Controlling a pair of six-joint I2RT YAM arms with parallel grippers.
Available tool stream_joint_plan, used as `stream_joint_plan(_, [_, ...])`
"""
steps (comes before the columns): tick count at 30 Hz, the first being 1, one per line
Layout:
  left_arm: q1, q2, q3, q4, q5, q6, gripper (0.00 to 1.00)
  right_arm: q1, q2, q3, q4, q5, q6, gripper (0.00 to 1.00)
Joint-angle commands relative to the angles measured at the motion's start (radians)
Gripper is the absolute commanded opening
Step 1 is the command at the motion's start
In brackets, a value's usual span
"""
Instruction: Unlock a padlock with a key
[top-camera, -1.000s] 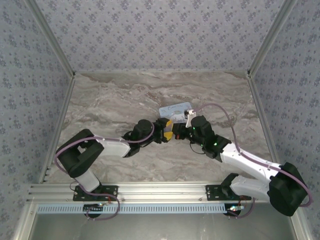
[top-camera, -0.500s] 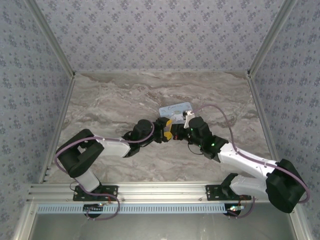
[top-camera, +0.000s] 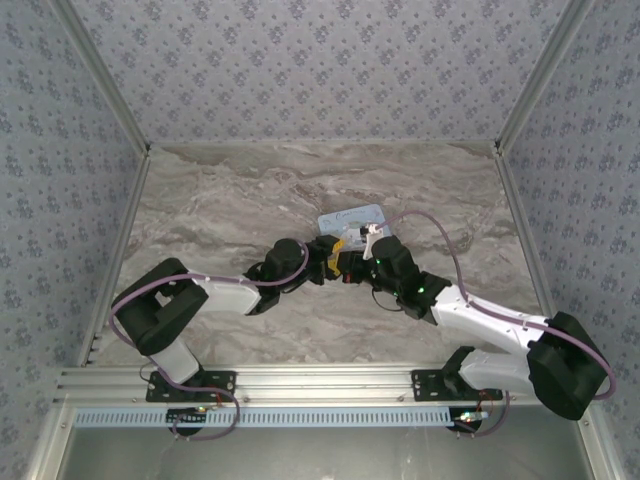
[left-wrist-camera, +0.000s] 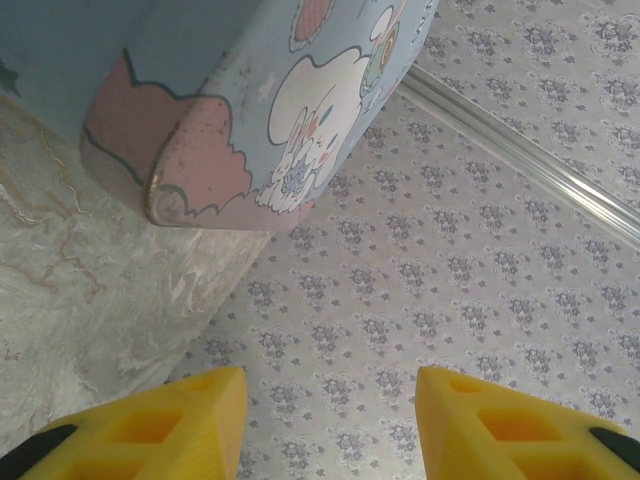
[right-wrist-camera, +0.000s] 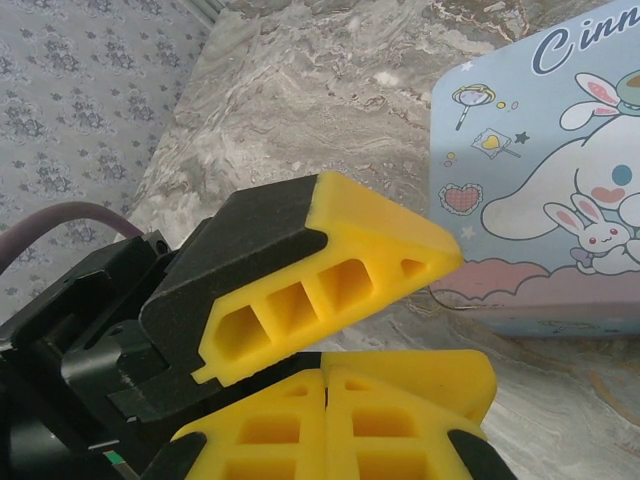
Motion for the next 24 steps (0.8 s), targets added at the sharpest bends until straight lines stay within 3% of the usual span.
stream_joint_plan(1, [-0.004, -0.024, -0.01, 0.025, -0.004, -0.313, 0.44, 0.008, -0.025, 0.006, -0.019, 0.033, 0.012, 0.0])
stream_joint_plan(24, [-0.005, -0.03, -0.017, 0.007, -0.012, -0.31, 0.14, 0.007, -0.061, -0.019, -0.044, 0.059, 0.018, 0.0])
